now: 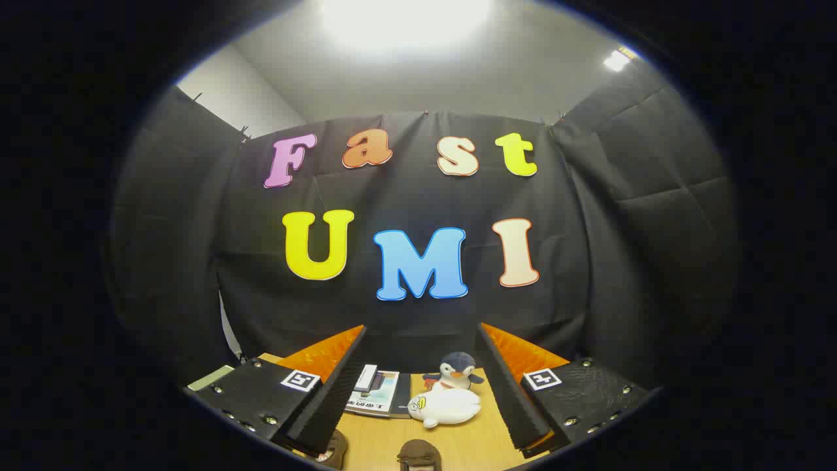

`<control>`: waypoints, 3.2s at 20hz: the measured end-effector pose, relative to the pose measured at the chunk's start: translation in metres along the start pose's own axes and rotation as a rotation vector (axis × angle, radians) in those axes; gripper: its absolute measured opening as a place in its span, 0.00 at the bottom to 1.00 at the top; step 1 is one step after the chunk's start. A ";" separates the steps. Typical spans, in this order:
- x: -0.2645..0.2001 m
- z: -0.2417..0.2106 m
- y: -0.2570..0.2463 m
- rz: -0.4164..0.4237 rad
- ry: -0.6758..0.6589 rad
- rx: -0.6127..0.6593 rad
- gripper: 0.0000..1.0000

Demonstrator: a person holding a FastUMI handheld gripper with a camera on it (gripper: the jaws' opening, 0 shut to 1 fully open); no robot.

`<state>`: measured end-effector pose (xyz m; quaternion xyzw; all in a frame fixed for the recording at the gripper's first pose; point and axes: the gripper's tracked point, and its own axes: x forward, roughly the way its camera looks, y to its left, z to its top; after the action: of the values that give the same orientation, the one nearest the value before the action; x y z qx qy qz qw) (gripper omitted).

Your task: Open the storage box then place both shoes into the box .Put the left shoe in first, then the right shoe, with the right side of both shoes facing outward in a uniform manner.

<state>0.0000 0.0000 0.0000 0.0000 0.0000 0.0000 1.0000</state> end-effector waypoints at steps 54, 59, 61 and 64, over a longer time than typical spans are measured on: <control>0.028 -0.264 0.242 0.795 0.773 0.442 0.98; 0.025 -0.293 0.272 0.882 0.939 0.602 0.98; 0.022 -0.302 0.280 0.905 0.975 0.621 0.97; 0.016 -0.313 0.295 0.940 1.021 0.687 0.97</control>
<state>0.0160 0.2953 -0.3133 0.3101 0.4610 0.4245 0.7149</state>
